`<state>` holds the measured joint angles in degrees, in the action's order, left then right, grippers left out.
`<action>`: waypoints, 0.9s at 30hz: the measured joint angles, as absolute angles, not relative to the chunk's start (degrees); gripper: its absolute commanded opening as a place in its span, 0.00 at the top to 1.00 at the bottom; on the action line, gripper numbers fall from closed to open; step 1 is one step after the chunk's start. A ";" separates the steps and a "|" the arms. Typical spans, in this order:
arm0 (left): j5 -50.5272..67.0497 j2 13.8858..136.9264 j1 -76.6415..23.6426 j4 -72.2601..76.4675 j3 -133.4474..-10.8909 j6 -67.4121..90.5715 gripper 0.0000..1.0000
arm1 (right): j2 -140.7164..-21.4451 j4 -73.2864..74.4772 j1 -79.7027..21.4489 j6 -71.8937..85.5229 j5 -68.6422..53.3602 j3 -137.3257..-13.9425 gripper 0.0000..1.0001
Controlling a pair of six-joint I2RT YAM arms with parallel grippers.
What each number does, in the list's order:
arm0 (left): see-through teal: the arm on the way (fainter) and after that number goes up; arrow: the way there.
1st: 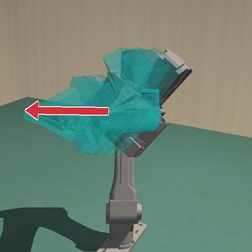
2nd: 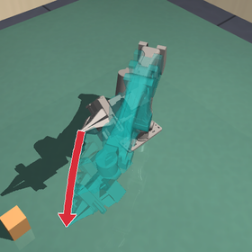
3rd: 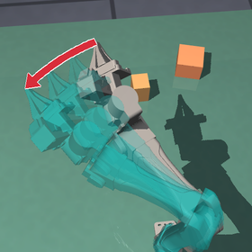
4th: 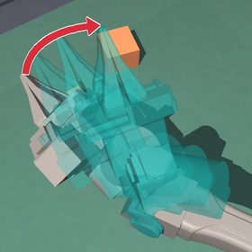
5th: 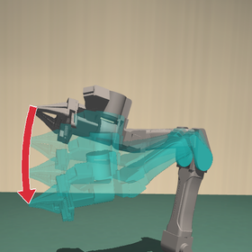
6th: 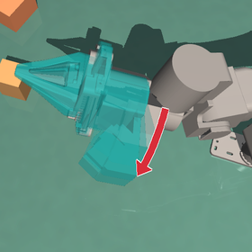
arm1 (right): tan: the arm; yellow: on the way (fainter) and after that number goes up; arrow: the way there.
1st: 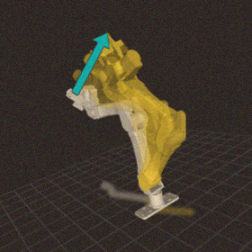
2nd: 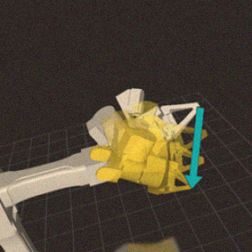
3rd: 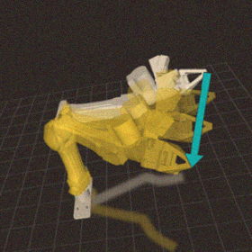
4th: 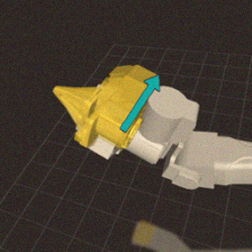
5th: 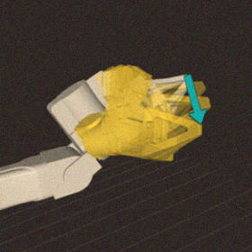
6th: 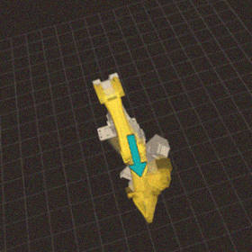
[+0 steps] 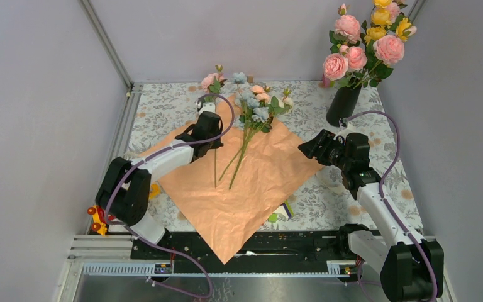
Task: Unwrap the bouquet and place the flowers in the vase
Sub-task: Pick up the fake flower from the wrapping paper.
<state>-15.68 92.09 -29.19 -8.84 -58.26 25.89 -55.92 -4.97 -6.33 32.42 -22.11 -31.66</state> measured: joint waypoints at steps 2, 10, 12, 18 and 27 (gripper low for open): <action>-16.32 90.32 -29.19 -9.06 -57.17 25.91 1.00 | -55.92 -4.97 -6.33 32.40 -22.13 -31.66 0.26; -13.58 75.05 -29.19 -6.70 -48.34 27.88 1.00 | -54.30 -6.55 -6.35 33.41 -26.04 -31.64 0.18; -11.22 71.22 -29.21 -5.19 -46.70 28.34 1.00 | -53.58 -9.13 -6.57 34.46 -28.32 -31.64 0.17; 2.72 59.51 -30.20 4.34 -39.59 30.85 1.00 | -52.64 -17.96 -11.64 38.46 -33.58 -32.01 0.15; 19.20 54.48 -35.00 18.37 -38.46 38.11 1.00 | -56.25 -26.85 -22.98 43.55 -33.95 -38.83 0.18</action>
<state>19.20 54.48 -35.00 18.37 -38.46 38.11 -56.25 -26.85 -22.98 43.55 -33.95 -38.83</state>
